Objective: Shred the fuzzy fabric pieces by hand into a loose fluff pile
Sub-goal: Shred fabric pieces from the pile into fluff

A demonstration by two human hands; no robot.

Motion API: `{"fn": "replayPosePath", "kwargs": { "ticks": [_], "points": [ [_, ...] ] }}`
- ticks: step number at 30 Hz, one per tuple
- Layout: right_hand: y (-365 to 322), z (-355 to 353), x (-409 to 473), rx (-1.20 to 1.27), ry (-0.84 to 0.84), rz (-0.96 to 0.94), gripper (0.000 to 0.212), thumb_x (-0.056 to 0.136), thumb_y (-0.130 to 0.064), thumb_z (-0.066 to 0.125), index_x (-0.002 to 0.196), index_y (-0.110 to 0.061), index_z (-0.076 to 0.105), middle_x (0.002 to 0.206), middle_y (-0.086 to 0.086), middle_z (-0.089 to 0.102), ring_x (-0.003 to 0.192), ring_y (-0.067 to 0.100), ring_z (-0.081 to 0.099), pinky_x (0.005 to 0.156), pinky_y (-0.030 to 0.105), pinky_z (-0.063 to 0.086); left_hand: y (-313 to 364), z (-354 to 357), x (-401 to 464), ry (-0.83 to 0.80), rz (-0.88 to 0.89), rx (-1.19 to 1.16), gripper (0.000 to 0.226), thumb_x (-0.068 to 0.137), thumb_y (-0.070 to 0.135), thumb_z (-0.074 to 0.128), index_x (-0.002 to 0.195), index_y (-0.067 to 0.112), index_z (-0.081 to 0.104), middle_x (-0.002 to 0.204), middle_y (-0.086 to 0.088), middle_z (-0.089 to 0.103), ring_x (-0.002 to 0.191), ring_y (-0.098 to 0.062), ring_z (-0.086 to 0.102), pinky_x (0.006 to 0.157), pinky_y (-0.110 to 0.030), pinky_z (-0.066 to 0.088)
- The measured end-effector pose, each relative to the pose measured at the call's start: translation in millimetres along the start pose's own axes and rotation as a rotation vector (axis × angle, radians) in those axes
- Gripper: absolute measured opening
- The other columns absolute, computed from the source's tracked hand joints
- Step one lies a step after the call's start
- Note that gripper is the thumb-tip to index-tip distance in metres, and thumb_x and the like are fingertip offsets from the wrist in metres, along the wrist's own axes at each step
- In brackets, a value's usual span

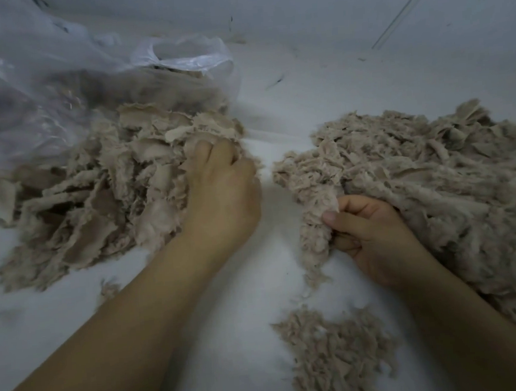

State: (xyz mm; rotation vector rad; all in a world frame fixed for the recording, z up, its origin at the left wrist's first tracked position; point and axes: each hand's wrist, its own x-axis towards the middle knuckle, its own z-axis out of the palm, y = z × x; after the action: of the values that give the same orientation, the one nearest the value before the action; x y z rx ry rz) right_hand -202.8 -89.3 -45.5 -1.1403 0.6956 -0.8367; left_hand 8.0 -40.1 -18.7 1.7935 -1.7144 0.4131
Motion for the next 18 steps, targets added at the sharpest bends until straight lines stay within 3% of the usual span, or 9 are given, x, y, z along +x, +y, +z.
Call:
{"fn": "replayPosePath", "kwargs": {
  "ticks": [1,3,5,8,10,14,18],
  "points": [
    [0.1,0.7,-0.1,-0.034,-0.017,-0.008,0.007,0.071,-0.017,0.073,0.066,-0.013,0.069,0.056,0.003,0.045,0.042,0.005,0.026,0.039,0.015,0.024,7.7,-0.6,-0.9,0.012,0.013,-0.211,0.015,0.079,0.015,0.063,0.088,0.007,0.071,0.088,-0.008,0.057,0.089,-0.025,0.050,0.077,-0.030,0.038],
    [1.1,2.6,-0.6,-0.137,-0.054,-0.033,0.009,0.071,-0.020,0.079,0.069,-0.015,0.072,0.053,-0.002,0.048,0.042,0.004,0.030,0.040,0.015,0.028,22.1,-1.0,-2.2,-0.238,-0.092,-0.660,0.031,0.082,0.029,0.072,0.111,0.019,0.069,0.093,0.006,0.060,0.074,-0.009,0.053,0.069,-0.017,0.043],
    [2.2,4.2,-1.0,-0.209,-0.069,-0.056,0.012,0.070,-0.025,0.081,0.068,-0.017,0.072,0.051,-0.005,0.048,0.041,0.004,0.031,0.040,0.015,0.028,30.2,1.0,-6.0,-0.478,-0.225,-0.924,0.035,0.082,0.018,0.077,0.115,0.022,0.066,0.089,0.011,0.062,0.058,-0.008,0.052,0.055,-0.018,0.045],
    [1.9,3.1,-0.2,-0.182,-0.067,-0.044,0.016,0.068,-0.031,0.081,0.067,-0.017,0.072,0.051,-0.005,0.049,0.039,0.003,0.031,0.039,0.014,0.029,28.1,2.5,-7.9,-0.457,-0.348,-1.069,0.016,0.083,-0.001,0.072,0.081,0.014,0.068,0.054,0.011,0.058,0.043,-0.003,0.046,0.043,-0.016,0.038],
    [1.1,1.9,0.1,-0.178,-0.075,-0.036,0.016,0.071,-0.032,0.079,0.067,-0.017,0.073,0.052,-0.002,0.048,0.040,0.005,0.029,0.038,0.015,0.028,27.4,2.9,-8.0,-0.405,-0.384,-1.096,0.018,0.086,-0.001,0.069,0.074,0.012,0.064,0.052,0.008,0.054,0.042,-0.004,0.044,0.042,-0.017,0.038],
    [2.0,3.5,0.3,-0.168,-0.086,-0.059,0.020,0.084,-0.019,0.066,0.064,-0.018,0.071,0.053,-0.003,0.054,0.039,0.001,0.036,0.039,0.012,0.031,31.6,5.2,-12.3,-0.423,-0.409,-1.103,0.018,0.095,0.009,0.059,0.078,0.014,0.055,0.058,0.001,0.052,0.043,-0.010,0.048,0.040,-0.021,0.039],
    [2.2,4.7,2.8,-0.171,-0.035,-0.059,0.020,0.082,-0.024,0.069,0.063,-0.018,0.068,0.056,0.005,0.045,0.042,0.007,0.027,0.038,0.016,0.027,36.6,11.0,-19.4,-0.549,-0.400,-1.197,0.021,0.087,0.008,0.071,0.093,0.014,0.051,0.062,0.005,0.062,0.045,-0.012,0.052,0.041,-0.021,0.041]
  ]
}}
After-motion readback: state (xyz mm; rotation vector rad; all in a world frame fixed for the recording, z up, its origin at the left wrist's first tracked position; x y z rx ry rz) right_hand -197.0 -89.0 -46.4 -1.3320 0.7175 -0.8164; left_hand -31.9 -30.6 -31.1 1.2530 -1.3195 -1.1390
